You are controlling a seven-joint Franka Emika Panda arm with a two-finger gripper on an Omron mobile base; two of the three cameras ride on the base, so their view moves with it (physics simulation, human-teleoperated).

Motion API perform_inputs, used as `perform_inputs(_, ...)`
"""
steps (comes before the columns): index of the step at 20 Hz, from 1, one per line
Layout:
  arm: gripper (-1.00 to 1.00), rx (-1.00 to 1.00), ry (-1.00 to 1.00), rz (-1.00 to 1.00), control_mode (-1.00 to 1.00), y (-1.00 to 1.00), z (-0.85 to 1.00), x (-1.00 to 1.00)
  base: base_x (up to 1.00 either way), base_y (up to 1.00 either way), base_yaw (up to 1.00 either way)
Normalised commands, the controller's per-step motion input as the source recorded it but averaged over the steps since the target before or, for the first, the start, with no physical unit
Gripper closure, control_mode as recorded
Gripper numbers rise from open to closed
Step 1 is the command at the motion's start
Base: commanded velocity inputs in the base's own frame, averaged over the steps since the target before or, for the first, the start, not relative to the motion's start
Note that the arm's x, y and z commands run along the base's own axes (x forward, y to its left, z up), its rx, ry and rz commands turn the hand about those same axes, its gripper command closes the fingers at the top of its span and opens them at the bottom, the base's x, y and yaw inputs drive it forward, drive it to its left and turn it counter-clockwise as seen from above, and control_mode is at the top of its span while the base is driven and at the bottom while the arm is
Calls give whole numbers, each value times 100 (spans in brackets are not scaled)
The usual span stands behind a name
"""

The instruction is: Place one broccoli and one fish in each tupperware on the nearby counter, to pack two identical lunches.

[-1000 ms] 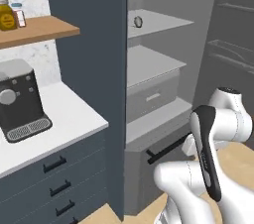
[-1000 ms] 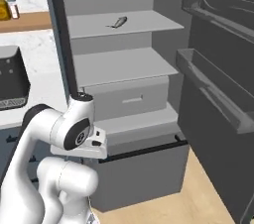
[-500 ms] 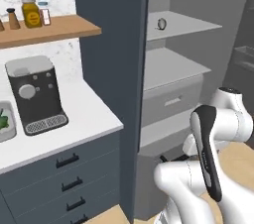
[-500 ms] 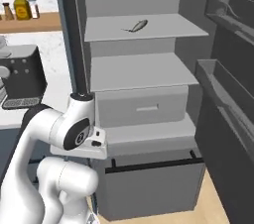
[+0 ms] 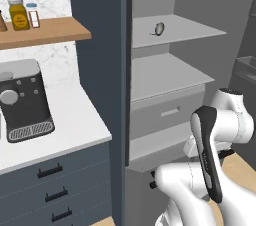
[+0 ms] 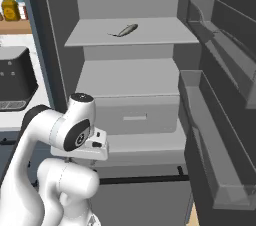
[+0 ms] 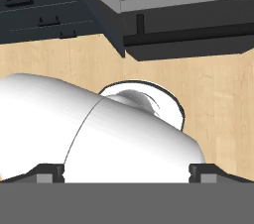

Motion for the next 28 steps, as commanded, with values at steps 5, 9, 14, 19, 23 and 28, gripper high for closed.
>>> perform_inputs(5,-100,0,0,0,100,0,0,0,27,-25,9)
perform_inputs(9,-100,0,0,0,100,0,0,0,48,-34,4)
perform_inputs(14,-100,0,0,0,100,0,0,0,2,-46,11)
perform_inputs(19,-100,0,0,0,100,0,0,0,58,-5,3)
perform_inputs(23,-100,0,0,0,100,0,0,0,9,0,0)
perform_inputs(28,-100,0,0,0,100,0,0,0,-1,0,0)
